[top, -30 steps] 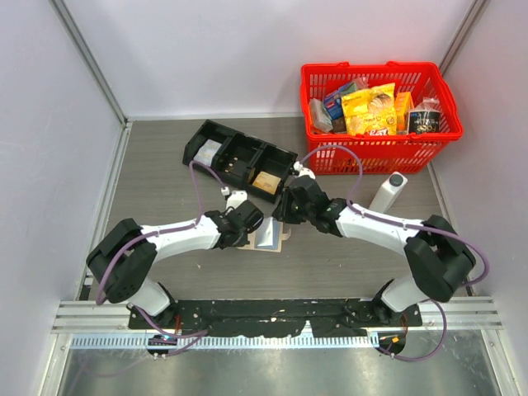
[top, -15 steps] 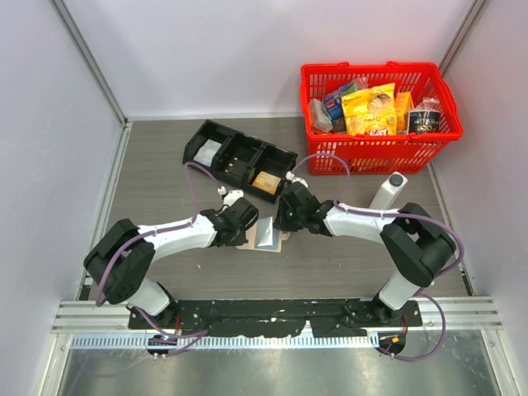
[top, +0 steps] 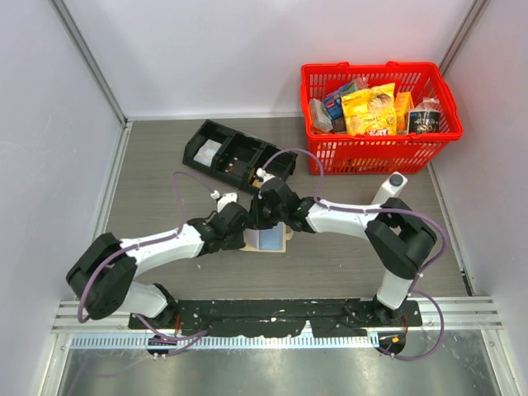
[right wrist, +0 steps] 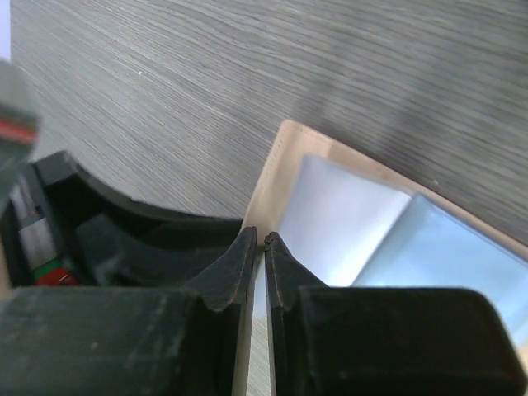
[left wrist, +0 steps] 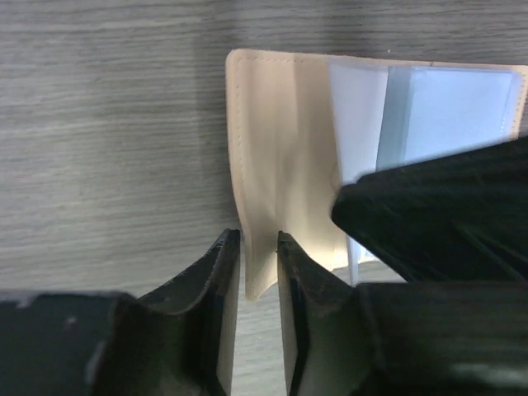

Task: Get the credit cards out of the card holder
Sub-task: Open the card holder at the center of the board.

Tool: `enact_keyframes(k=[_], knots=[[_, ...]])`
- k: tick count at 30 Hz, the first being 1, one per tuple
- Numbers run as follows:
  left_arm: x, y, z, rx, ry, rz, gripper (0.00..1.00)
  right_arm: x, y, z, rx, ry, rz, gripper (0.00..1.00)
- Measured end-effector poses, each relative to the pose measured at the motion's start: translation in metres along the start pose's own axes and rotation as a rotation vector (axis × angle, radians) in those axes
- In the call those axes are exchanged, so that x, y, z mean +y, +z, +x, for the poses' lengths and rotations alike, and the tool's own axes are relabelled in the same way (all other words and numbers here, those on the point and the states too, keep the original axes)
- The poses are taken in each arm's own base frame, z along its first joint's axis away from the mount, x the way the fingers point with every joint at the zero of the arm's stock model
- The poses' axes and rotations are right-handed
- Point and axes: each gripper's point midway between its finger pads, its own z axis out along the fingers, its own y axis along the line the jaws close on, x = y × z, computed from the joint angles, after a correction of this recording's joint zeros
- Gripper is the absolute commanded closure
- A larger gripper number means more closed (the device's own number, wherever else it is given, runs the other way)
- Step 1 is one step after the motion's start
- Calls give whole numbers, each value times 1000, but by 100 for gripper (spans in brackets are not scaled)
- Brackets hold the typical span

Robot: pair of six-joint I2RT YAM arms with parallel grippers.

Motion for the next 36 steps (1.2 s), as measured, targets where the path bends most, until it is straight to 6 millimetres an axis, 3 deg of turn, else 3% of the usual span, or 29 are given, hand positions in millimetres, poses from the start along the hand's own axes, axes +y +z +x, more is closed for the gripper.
enact_keyframes(k=[3, 8, 11, 15, 18, 22, 24, 31, 36], knots=[[4, -10, -3, -29, -35, 20, 59, 6, 11, -2, 4, -7, -17, 86], [11, -36, -23, -121, -105, 53, 54, -14, 30, 19, 71, 6, 29, 86], [9, -56, -37, -182, -133, 95, 53, -21, 34, 27, 99, 12, 46, 86], [0, -69, -46, -211, -144, 158, 55, -15, 34, 21, 90, 6, 35, 84], [-10, -65, -42, -174, -129, 185, 59, -13, 33, 18, 85, 0, 33, 80], [-25, -56, -39, -117, -98, 213, 62, -12, 26, 15, 85, -19, 44, 62], [-28, -55, -38, -102, -83, 223, 62, -11, 20, 9, 69, -37, 54, 59], [-42, -46, -33, -49, -65, 264, 66, -10, -14, -27, -48, -39, 105, 61], [-47, -27, -23, 26, -46, 242, 67, -38, -33, -32, -94, -12, 214, 61]])
